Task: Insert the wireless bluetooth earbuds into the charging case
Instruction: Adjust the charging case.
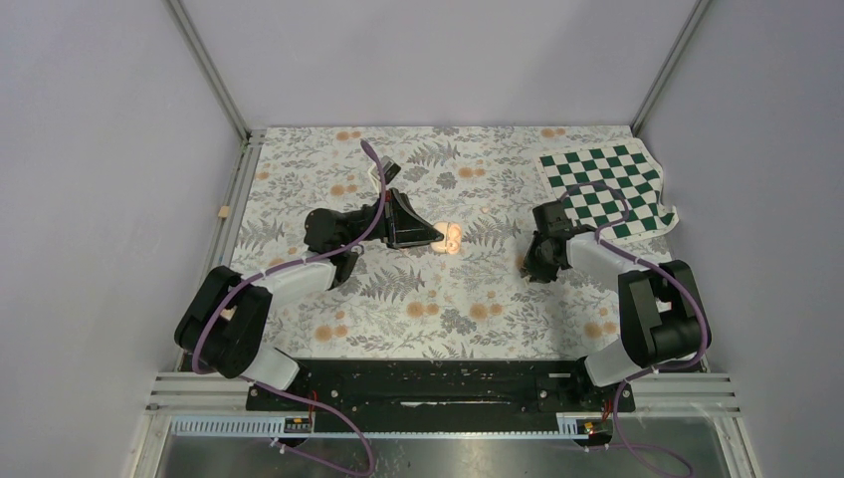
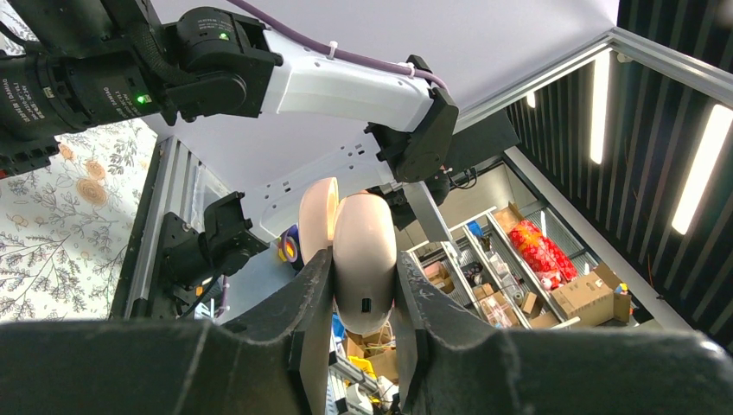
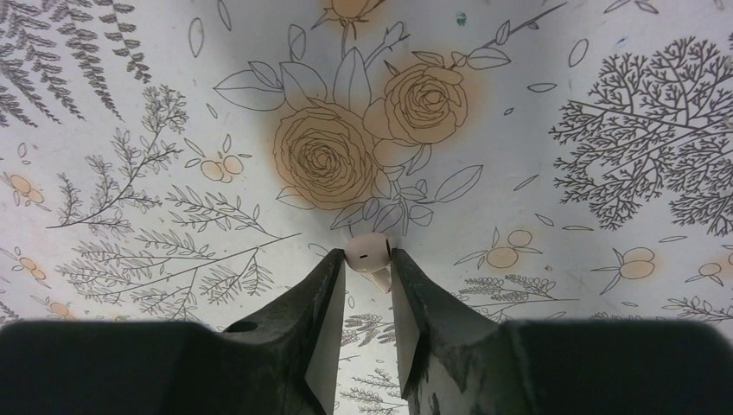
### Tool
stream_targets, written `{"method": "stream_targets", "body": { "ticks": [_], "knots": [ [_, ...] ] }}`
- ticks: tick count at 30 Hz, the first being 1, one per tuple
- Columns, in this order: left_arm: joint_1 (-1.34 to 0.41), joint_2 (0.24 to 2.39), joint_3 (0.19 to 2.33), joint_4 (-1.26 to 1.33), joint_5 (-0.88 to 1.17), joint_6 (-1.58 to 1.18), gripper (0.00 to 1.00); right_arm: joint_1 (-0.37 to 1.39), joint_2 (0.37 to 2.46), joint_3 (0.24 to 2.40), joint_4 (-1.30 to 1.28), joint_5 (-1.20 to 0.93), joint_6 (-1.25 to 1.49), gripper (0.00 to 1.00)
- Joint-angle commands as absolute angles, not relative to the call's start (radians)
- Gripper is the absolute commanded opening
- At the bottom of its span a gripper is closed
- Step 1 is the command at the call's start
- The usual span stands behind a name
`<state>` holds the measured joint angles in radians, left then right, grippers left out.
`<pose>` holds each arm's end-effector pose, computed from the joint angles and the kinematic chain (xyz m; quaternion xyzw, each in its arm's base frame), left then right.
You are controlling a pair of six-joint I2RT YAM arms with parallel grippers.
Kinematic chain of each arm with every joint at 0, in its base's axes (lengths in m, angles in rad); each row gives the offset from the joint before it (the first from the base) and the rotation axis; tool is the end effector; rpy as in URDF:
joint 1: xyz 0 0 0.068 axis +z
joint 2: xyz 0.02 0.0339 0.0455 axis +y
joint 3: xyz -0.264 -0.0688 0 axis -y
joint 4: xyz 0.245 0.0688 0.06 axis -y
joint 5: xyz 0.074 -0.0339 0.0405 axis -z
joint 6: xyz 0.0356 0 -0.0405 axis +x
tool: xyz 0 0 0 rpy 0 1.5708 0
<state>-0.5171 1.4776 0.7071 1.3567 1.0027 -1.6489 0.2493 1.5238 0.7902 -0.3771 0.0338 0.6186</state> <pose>0.2378 -0.1698 0.3003 0.1353 0.5770 -0.7891 0.1615 0.2701 0.0675 0.1596 0.1825 0.9563 0.0809 0.2138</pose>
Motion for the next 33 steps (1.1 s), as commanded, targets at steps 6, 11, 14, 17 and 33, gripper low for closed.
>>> {"method": "stream_targets", "body": {
  "ticks": [6,11,14,17,33],
  "knots": [
    [-0.520,1.482,0.706,1.443,0.983,-1.621,0.00,0.247,1.422,0.844,-0.430,0.017,0.592,0.24],
    [-0.522,1.504,0.723,1.466,1.016,-1.630,0.00,0.246,1.257,0.837,-0.441,-0.062,0.576,0.24],
    [-0.520,1.498,0.752,1.466,1.040,-1.646,0.00,0.247,1.099,0.811,-0.363,-0.167,0.610,0.23],
    [-0.518,1.520,0.776,1.466,1.039,-1.677,0.00,0.247,0.952,0.814,-0.305,-0.203,0.652,0.23],
    [-0.519,1.588,0.776,1.449,0.982,-1.758,0.00,0.246,0.995,0.750,-0.436,-0.130,0.602,0.20]
  ]
}}
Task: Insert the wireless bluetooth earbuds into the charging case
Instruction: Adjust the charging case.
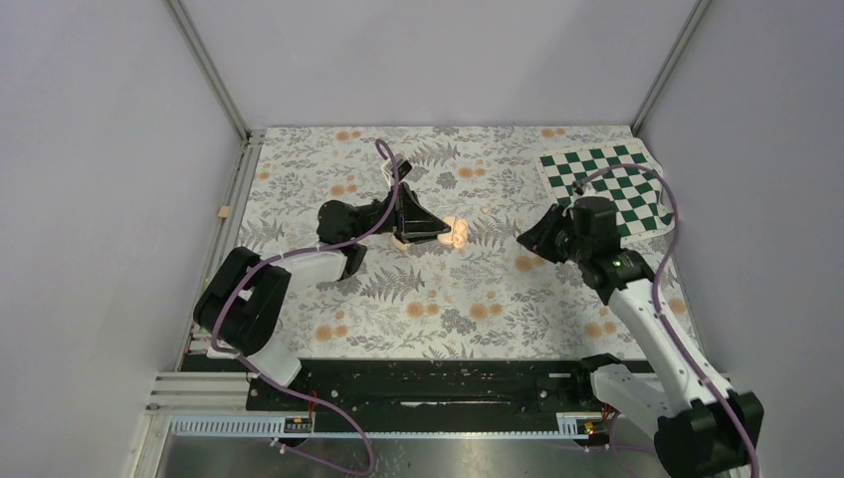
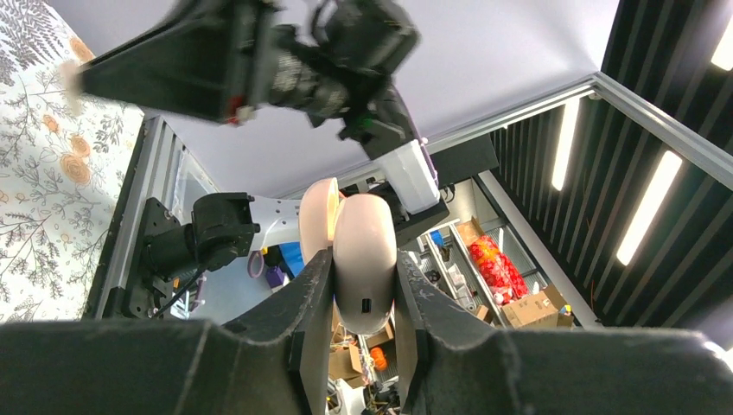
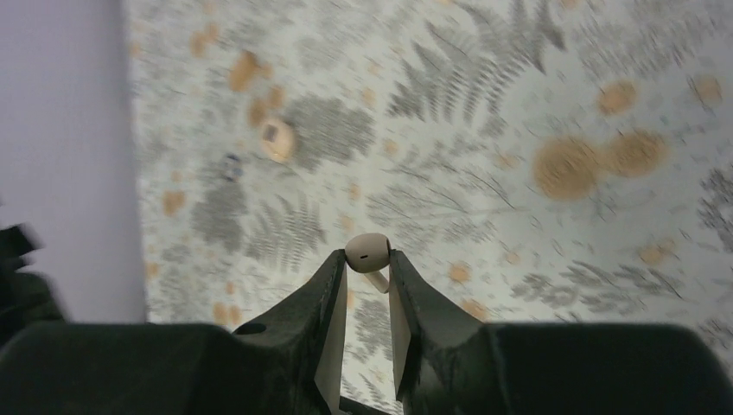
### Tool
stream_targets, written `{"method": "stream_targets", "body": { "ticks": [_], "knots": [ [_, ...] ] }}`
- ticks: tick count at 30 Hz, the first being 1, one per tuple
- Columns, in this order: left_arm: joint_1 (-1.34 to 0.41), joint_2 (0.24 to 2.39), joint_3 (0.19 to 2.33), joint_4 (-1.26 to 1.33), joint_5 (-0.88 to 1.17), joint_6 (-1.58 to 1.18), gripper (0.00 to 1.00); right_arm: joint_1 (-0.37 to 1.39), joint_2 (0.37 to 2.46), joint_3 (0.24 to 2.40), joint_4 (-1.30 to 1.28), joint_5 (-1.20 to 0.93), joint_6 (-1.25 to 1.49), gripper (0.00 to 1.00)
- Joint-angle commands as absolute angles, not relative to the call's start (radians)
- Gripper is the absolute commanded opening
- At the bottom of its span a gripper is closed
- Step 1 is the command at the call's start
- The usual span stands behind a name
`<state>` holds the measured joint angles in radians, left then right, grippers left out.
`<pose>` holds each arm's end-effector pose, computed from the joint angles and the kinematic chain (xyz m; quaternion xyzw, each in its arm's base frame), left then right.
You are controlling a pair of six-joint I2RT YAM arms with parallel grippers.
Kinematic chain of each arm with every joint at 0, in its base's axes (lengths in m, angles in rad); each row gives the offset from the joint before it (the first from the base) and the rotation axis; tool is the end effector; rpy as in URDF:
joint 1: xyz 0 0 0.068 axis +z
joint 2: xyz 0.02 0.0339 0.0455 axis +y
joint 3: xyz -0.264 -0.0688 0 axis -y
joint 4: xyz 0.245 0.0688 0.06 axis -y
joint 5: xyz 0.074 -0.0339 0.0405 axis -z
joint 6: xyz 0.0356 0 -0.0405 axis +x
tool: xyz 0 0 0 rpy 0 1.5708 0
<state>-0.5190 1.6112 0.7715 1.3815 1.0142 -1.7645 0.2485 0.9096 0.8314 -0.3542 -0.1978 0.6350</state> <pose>0.2615 -0.1842 0.2828 0.0925 0.5960 -0.7914 0.0992 0.1977 0.0574 0.3169 0.1088 0.8328 0.3045 0.4493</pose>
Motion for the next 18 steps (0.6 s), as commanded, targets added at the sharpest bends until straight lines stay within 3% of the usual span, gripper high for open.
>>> {"method": "stream_targets", "body": {
  "ticks": [1,10,16,18],
  "knots": [
    [-0.520,1.581,0.776,1.441,0.977,-1.746,0.00,0.247,1.007,0.705,-0.408,-0.124,0.607,0.20],
    [-0.520,1.527,0.740,1.299,0.941,-1.615,0.00,0.246,1.190,0.607,-0.291,-0.072,0.572,0.23],
    [-0.520,1.574,0.722,1.410,0.934,-1.676,0.00,0.246,1.229,0.603,-0.262,-0.043,0.553,0.37],
    [-0.520,1.582,0.718,1.419,0.936,-1.677,0.00,0.247,1.234,0.610,-0.258,-0.045,0.548,0.49]
  ]
}}
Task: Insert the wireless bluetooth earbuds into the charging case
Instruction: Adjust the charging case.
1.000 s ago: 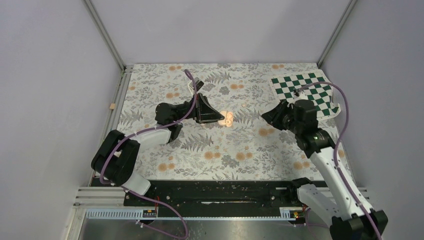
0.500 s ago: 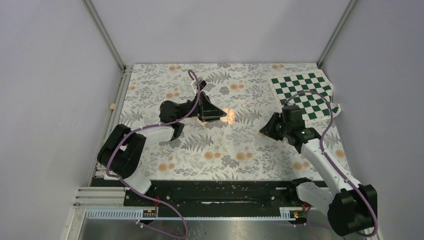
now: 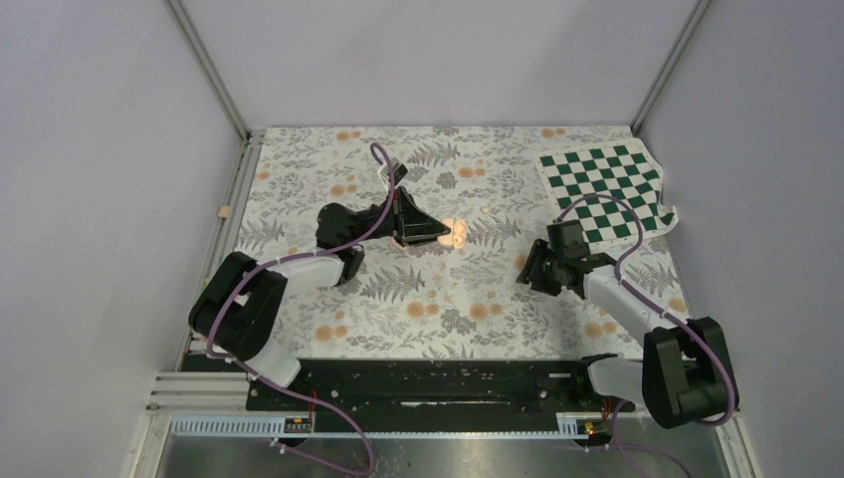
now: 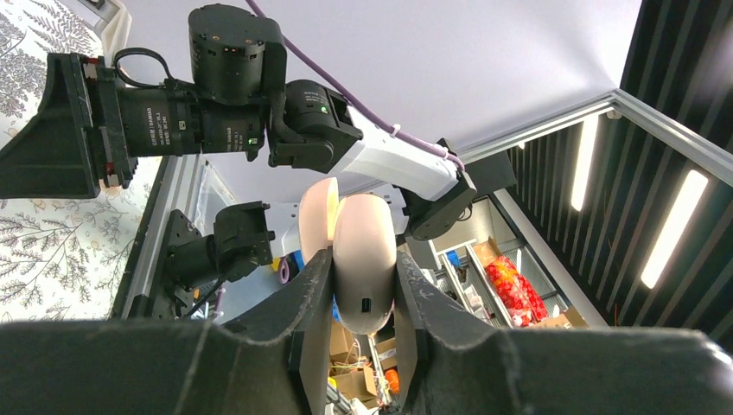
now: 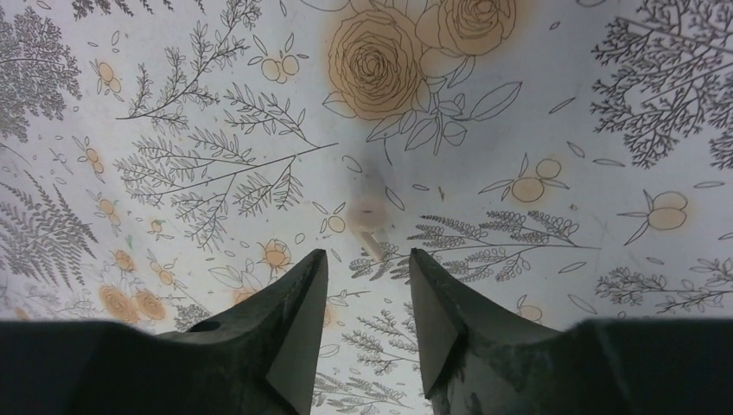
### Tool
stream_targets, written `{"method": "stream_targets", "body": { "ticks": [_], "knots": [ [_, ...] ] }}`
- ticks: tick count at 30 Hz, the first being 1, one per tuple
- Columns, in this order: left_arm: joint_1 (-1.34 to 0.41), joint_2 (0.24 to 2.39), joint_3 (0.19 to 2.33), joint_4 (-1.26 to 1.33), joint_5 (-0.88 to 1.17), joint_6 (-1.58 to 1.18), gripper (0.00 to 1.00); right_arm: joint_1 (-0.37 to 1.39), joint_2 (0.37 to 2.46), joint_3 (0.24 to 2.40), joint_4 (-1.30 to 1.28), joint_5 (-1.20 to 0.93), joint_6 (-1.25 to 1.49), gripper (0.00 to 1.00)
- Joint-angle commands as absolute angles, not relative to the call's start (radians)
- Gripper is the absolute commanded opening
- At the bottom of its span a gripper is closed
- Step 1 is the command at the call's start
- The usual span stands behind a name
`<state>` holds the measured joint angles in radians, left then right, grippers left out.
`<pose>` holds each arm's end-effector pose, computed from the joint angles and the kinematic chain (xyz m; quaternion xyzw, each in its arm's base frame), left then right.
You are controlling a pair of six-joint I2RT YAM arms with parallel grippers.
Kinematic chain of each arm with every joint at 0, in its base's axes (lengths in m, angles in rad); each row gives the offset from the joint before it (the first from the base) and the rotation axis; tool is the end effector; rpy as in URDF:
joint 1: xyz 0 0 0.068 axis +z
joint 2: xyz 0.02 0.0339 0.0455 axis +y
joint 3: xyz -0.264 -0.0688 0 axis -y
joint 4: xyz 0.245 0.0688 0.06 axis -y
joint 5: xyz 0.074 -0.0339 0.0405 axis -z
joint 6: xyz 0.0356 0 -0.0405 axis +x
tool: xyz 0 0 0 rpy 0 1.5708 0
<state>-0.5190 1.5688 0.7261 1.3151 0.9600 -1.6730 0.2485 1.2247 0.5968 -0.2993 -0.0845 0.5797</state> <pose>0.2559 -0.1798 0.2775 0.0775 0.6029 -0.7831 0.1315 0.2219 0.0594 0.1789 0.1431 0.9371 0.1638 0.2732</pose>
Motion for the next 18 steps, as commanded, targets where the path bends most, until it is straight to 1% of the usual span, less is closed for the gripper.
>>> {"method": "stream_targets", "body": {
  "ticks": [1,2,3,4,7,10,14,18],
  "knots": [
    [-0.520,1.585,0.717,1.421,0.937,-1.677,0.00,0.247,1.239,0.615,-0.259,-0.045,0.547,0.57],
    [-0.520,1.584,0.716,1.423,0.937,-1.676,0.00,0.246,1.242,0.623,-0.266,-0.043,0.543,0.63],
    [-0.519,1.584,0.717,1.423,0.941,-1.675,0.00,0.246,1.243,0.631,-0.275,-0.038,0.538,0.68],
    [-0.520,1.586,0.716,1.426,0.942,-1.674,0.00,0.246,1.242,0.640,-0.285,-0.036,0.535,0.69],
    [-0.520,1.591,0.724,1.427,0.953,-1.676,0.00,0.247,1.203,0.682,-0.335,-0.048,0.529,0.69],
    [-0.520,1.596,0.732,1.429,0.965,-1.678,0.00,0.247,1.060,0.711,-0.325,-0.145,0.572,0.66],
    [-0.519,1.615,0.753,1.442,0.988,-1.679,0.00,0.248,0.847,0.699,-0.117,-0.327,0.678,0.64],
    [-0.520,1.632,0.772,1.450,0.991,-1.690,0.00,0.247,0.763,0.646,0.187,-0.461,0.852,0.65]
  ]
}}
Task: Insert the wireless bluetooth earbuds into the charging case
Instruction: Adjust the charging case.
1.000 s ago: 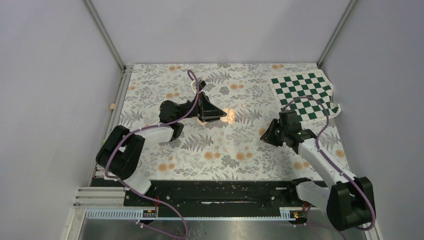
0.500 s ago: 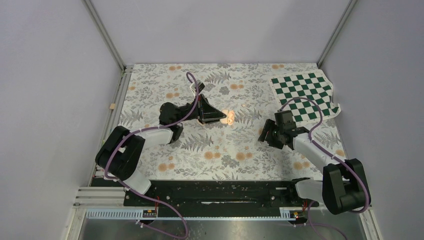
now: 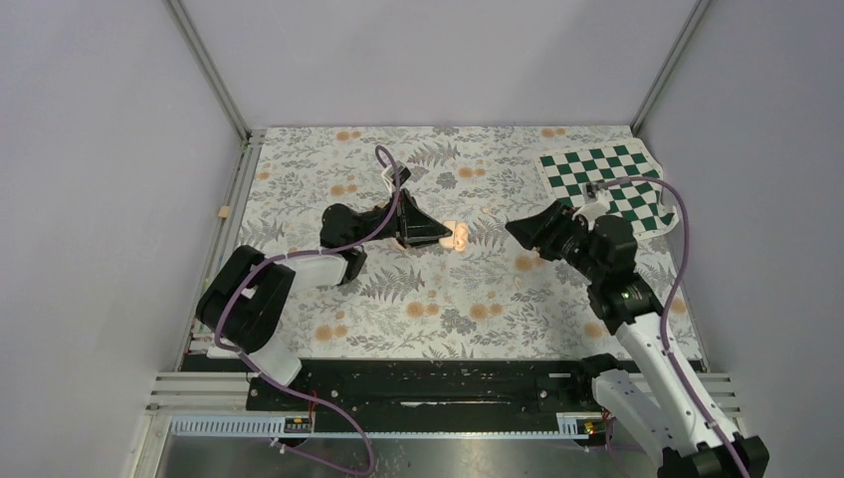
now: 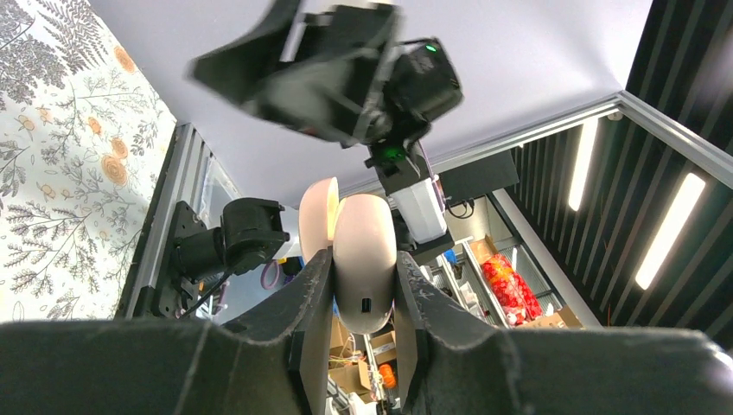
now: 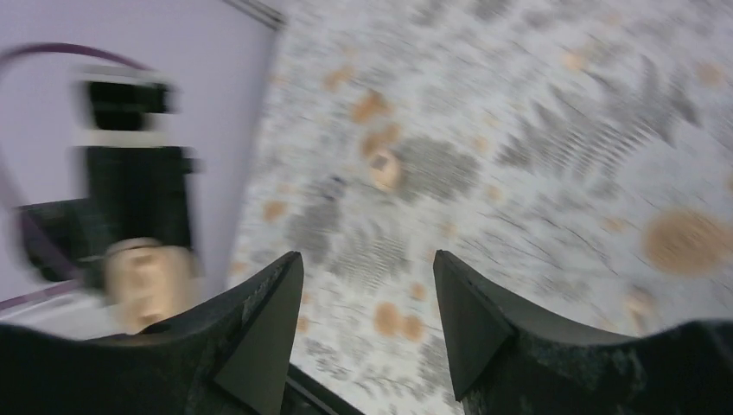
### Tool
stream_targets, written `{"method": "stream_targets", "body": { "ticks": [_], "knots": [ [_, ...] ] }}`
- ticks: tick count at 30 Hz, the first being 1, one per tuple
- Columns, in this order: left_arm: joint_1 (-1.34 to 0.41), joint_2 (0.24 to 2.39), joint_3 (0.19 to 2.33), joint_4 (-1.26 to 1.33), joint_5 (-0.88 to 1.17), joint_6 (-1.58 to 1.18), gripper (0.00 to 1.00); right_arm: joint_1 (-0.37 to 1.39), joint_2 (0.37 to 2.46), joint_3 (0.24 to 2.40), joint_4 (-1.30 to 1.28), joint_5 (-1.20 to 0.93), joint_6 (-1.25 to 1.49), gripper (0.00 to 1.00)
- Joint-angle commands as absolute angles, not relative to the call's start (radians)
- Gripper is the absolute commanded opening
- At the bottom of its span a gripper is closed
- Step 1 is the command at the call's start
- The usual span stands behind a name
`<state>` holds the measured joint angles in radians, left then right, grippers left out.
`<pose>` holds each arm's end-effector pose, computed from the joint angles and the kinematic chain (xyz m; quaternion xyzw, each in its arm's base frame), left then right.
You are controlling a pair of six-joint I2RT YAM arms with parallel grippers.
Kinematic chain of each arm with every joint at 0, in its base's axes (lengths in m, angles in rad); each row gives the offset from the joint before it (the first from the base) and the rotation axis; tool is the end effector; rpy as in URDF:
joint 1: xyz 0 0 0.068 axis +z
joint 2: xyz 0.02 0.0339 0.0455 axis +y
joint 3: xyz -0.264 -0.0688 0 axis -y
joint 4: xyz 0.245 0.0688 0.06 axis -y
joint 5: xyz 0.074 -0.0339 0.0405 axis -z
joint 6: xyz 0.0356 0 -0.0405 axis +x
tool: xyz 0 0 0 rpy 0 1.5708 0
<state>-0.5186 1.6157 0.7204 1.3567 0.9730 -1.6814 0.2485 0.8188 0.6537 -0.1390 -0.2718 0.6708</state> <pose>0.2599 -0.1822 0.2654 0.0764 0.6073 -0.7814 0.1214 0.1862 0.0571 0.2928 0.0890 0.7977 0.3580 0.4771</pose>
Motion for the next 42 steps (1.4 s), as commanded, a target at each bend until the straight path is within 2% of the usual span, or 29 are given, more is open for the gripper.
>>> {"method": "stream_targets", "body": {
  "ticks": [1,8,16,28,37,42],
  "knots": [
    [-0.520,1.630,0.776,1.449,0.992,-1.690,0.00,0.247,0.766,0.637,0.252,-0.498,0.896,0.66],
    [-0.520,1.622,0.796,1.449,0.977,-1.697,0.00,0.265,0.876,0.594,0.553,-0.636,1.092,0.67],
    [-0.519,1.624,0.789,1.448,0.973,-1.701,0.00,0.375,0.907,0.621,0.510,-0.630,1.024,0.62],
    [-0.518,1.620,0.805,1.443,0.971,-1.700,0.00,0.420,0.933,0.632,0.453,-0.633,0.993,0.55],
    [-0.518,1.619,0.799,1.443,0.968,-1.697,0.00,0.439,0.965,0.643,0.471,-0.625,0.996,0.42],
    [-0.518,1.617,0.791,1.443,0.970,-1.695,0.00,0.440,0.971,0.647,0.480,-0.631,1.000,0.40]
  ]
}}
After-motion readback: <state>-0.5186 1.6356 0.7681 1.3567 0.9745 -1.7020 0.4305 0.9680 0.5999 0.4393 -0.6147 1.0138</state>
